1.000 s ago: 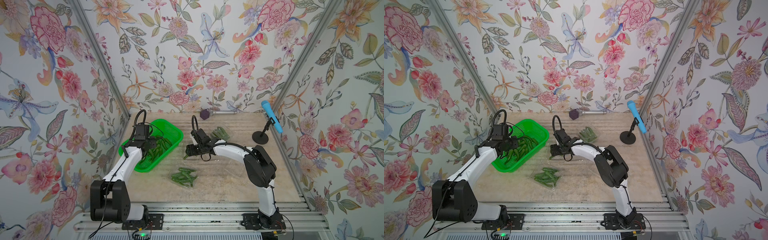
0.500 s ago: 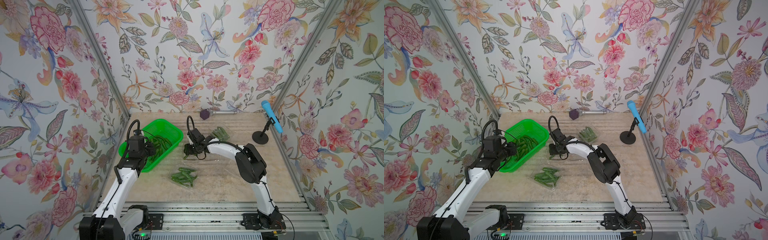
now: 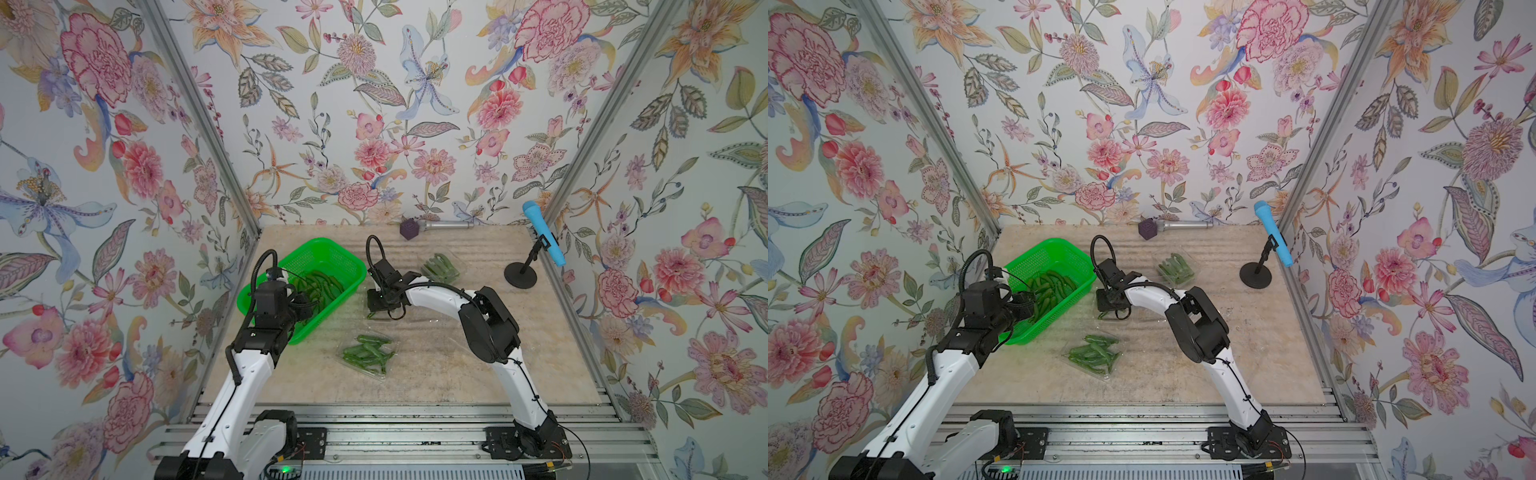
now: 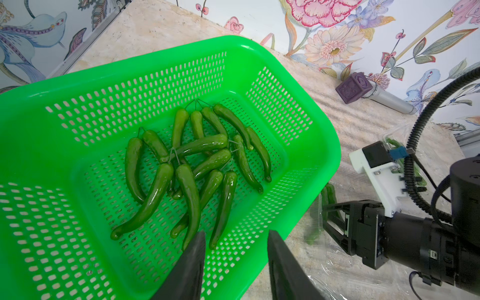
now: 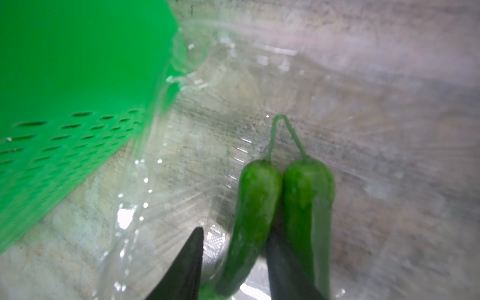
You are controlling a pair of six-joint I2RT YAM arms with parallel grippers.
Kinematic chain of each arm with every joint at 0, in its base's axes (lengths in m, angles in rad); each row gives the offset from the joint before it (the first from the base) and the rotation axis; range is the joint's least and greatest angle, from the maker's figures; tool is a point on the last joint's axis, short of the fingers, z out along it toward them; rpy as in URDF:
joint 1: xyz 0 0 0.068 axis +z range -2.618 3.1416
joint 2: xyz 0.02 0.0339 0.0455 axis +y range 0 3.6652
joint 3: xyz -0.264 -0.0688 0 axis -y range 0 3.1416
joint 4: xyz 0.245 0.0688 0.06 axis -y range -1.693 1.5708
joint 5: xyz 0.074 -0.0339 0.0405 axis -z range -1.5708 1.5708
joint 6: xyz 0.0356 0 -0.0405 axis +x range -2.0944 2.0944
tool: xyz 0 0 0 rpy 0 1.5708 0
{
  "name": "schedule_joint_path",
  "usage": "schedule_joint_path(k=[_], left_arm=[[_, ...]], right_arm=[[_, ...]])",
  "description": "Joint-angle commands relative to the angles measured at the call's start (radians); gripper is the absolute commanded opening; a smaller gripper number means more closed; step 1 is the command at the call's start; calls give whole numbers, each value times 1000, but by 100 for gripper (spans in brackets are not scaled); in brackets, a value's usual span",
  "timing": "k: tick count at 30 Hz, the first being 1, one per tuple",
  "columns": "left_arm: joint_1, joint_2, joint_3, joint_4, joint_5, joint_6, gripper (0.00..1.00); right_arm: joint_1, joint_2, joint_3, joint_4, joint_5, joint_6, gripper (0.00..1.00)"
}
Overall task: Take small green peppers out of containers
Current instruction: Pick up the green pepper from the packing box.
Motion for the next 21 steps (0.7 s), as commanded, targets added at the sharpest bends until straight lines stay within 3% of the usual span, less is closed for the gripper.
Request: schedule_joint_path(k=[1, 8, 13, 21], left_arm=[[1, -8, -7, -9, -7, 13, 43], [2, 15, 10, -38, -37, 22, 43], [10, 47, 57, -80, -71, 23, 43], [84, 94, 149, -129, -34, -2, 45]], right_arm=[[7, 33, 22, -60, 33, 17, 32], [18, -13, 13, -72, 69, -20, 10], [55, -122, 2, -59, 147, -108, 10], [89, -227, 59, -61, 175, -128, 9]])
